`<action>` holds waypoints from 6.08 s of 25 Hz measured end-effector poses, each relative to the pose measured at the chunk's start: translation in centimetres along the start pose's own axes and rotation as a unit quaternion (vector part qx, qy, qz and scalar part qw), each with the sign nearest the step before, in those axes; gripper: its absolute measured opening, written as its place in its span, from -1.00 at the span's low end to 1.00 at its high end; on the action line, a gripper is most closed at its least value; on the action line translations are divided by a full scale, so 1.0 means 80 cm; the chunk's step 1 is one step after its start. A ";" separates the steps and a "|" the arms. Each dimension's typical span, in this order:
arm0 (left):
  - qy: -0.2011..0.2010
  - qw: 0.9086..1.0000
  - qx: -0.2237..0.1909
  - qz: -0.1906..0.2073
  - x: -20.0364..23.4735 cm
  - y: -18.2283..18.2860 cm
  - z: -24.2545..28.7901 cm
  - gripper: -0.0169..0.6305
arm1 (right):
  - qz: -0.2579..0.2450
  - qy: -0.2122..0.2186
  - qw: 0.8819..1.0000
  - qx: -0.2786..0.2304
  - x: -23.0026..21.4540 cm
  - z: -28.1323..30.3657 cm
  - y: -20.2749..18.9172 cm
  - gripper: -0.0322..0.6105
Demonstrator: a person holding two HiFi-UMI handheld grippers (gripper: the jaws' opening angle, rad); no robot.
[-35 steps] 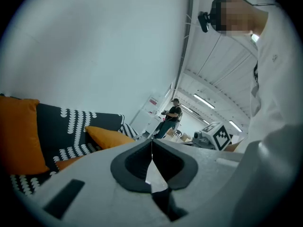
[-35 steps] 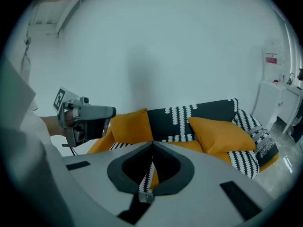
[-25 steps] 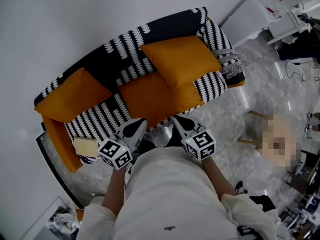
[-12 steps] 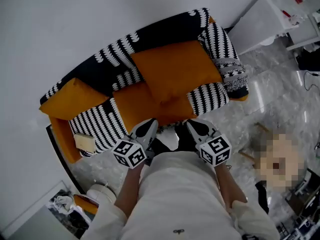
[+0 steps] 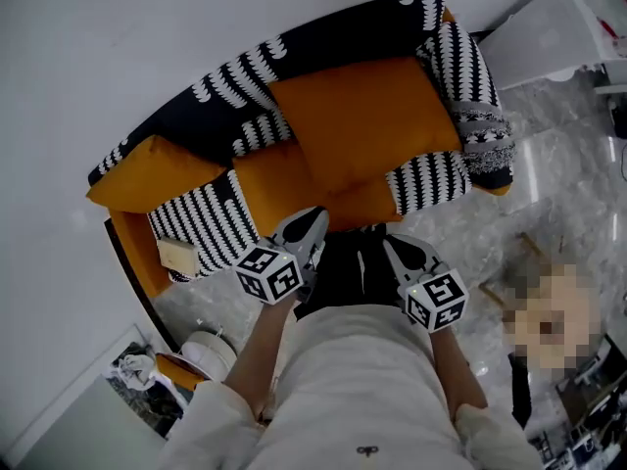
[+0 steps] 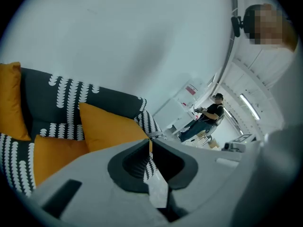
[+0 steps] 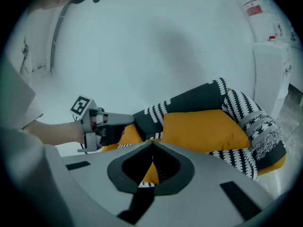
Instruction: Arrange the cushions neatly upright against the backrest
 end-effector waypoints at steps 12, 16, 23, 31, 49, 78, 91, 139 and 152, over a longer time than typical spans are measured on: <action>0.025 0.997 -0.040 -0.052 0.178 0.112 0.102 -0.75 | 0.047 -0.084 0.994 0.042 -0.028 0.008 0.016 -0.87; 0.045 0.997 -0.013 -0.060 0.250 0.116 0.136 -0.51 | 0.076 -0.115 0.990 0.040 -0.027 0.016 0.020 -0.87; 0.078 0.993 0.011 -0.090 0.339 0.114 0.201 -0.20 | 0.123 -0.171 0.975 0.066 -0.032 0.018 0.001 -0.87; 0.118 0.987 -0.010 -0.112 0.391 0.125 0.235 0.11 | 0.143 -0.187 0.967 0.100 -0.029 0.025 -0.016 -0.87; 0.090 0.974 0.007 -0.206 0.443 0.104 0.282 0.30 | 0.159 -0.182 0.964 0.107 -0.037 0.033 -0.019 -0.87; 0.092 0.976 -0.097 -0.171 0.016 0.011 0.144 -0.56 | 0.080 -0.096 0.992 -0.032 -0.166 -0.179 -0.035 -0.87; 0.107 0.957 -0.247 -0.108 -0.214 0.011 0.139 -0.74 | 0.071 -0.083 0.992 -0.070 -0.243 -0.318 -0.054 -0.87; -0.013 0.945 0.083 0.315 -0.318 -0.235 0.529 -0.70 | 0.153 -0.172 0.973 -0.031 -0.312 -0.421 -0.149 -0.87; -0.144 0.940 0.174 0.255 -0.365 -0.265 0.516 -0.30 | 0.152 -0.161 0.974 -0.049 -0.319 -0.412 -0.139 -0.87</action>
Point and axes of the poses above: the fingertips, and each gripper's own axes: z forward along the fingers, x to its left, y out of its top, the point moved 6 cm from there along -z, backward along the fingers, and after that the axes turned 3 degrees about -x, right-handed, at the moved point
